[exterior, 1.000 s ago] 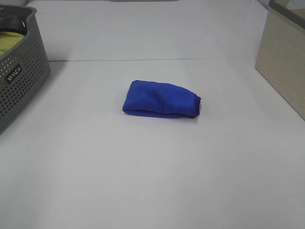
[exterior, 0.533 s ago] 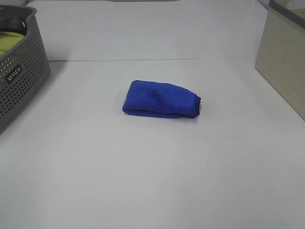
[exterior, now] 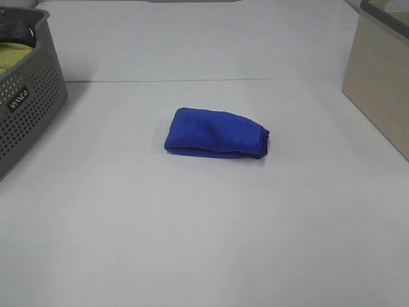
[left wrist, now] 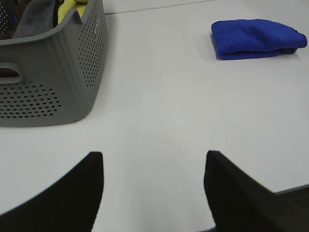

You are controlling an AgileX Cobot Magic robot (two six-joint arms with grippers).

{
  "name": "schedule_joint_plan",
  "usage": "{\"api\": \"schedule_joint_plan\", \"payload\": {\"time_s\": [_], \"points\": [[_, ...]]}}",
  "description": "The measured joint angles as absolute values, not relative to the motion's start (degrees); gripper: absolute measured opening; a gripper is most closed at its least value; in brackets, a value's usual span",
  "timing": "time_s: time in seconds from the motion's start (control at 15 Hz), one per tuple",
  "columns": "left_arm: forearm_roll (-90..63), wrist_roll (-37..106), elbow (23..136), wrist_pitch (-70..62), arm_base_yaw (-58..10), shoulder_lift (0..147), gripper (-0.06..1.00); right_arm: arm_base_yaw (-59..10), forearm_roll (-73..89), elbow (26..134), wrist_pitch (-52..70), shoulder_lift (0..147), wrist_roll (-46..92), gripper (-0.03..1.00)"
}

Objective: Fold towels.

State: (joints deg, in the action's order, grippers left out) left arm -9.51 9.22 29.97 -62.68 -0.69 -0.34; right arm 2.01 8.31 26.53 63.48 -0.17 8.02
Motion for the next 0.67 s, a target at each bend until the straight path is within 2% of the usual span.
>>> {"api": "schedule_joint_plan", "payload": {"time_s": [0.4,0.67], "points": [[-9.51,9.22,29.97,-62.68,-0.69,-0.34,0.59,1.78,8.48,26.53,63.48,-0.17,8.02,0.75],[-9.51,9.28,29.97,-62.68,-0.69,-0.34,0.59,-1.38,8.65,26.53,63.48,-0.17,8.02,0.75]]}}
